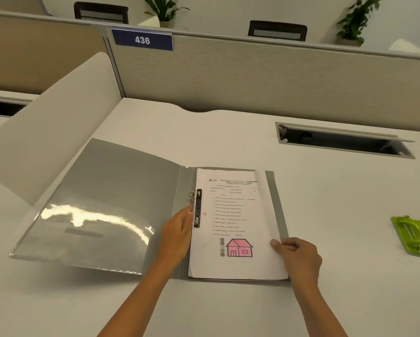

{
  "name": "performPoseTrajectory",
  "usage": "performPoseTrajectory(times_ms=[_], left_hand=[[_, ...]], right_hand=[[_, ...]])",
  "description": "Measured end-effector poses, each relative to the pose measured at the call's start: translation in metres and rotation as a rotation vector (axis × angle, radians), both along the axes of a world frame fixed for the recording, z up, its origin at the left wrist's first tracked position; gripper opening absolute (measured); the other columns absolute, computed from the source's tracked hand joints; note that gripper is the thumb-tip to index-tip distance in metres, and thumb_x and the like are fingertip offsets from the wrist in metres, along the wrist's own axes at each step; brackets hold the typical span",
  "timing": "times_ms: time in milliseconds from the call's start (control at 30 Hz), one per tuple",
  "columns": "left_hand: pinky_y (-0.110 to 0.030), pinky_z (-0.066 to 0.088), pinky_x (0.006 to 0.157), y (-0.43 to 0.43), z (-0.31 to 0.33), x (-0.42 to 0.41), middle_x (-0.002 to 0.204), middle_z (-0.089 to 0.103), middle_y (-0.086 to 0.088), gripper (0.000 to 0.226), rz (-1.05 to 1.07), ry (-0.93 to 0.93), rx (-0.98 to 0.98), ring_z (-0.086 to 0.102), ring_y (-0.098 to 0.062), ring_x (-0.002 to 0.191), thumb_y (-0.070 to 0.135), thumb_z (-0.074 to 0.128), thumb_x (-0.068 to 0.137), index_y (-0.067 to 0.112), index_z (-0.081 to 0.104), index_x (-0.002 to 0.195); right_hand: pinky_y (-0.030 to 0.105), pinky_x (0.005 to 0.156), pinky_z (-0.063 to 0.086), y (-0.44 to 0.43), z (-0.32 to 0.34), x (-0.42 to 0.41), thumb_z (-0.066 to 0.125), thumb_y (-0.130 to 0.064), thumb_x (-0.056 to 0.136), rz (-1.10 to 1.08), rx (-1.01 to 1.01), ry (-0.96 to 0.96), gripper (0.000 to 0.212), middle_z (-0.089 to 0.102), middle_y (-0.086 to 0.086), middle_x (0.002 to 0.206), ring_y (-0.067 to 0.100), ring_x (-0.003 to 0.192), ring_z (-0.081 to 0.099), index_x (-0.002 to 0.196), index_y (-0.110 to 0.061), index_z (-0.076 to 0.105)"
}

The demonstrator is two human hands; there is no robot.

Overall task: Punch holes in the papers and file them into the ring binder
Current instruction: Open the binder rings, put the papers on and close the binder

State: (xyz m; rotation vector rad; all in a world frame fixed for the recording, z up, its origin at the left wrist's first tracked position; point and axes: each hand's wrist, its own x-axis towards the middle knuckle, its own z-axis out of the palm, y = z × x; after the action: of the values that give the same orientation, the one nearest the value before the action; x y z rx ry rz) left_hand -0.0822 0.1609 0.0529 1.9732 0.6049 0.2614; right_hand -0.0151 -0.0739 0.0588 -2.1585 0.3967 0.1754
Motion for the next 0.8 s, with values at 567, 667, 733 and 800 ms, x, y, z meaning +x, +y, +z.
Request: performPoseTrajectory(times_ms=[567,667,733,800], left_hand=[[-0.018,0.048,0.069,0.006,0.052,0.010,0.101,0.067,0.003,0.033,0.040,0.027,-0.207,0.063,-0.010,0.087,0.033,0.035,0.100,0.022,0.062,0.115],[-0.036,0.054,0.086,0.015,0.078,0.020,0.117,0.066,-0.007,0.038,0.043,0.007,-0.429,0.067,-0.023,0.096,0.033,0.030,0.100,0.015,0.060,0.116],[-0.039,0.056,0.082,0.021,0.099,0.020,0.115,0.067,-0.010,0.041,0.039,-0.012,-0.545,0.068,-0.027,0.094,0.035,0.030,0.100,0.012,0.060,0.115],[-0.033,0.057,0.073,0.029,0.115,0.017,0.106,0.069,-0.007,0.044,0.023,-0.009,-0.566,0.070,-0.023,0.089,0.044,0.031,0.098,0.014,0.061,0.111]], right_hand=[[0.012,0.058,0.046,0.040,0.082,-0.024,0.064,-0.018,0.085,0.116,0.020,-0.348,0.004,0.065,-0.009,0.074,0.004,0.069,0.061,0.082,-0.016,0.065],[0.008,0.058,0.048,0.078,0.110,-0.037,0.067,-0.015,0.082,0.240,0.136,-0.432,0.005,0.066,-0.012,0.070,0.005,0.064,0.063,0.077,-0.017,0.066],[0.016,0.063,0.052,0.107,0.120,-0.044,0.067,-0.017,0.080,0.356,0.150,-0.472,0.005,0.067,-0.011,0.067,0.004,0.065,0.064,0.076,-0.018,0.066],[0.022,0.066,0.053,0.134,0.125,-0.051,0.065,-0.020,0.080,0.475,0.105,-0.505,0.004,0.069,-0.008,0.068,0.006,0.065,0.064,0.076,-0.019,0.066]])
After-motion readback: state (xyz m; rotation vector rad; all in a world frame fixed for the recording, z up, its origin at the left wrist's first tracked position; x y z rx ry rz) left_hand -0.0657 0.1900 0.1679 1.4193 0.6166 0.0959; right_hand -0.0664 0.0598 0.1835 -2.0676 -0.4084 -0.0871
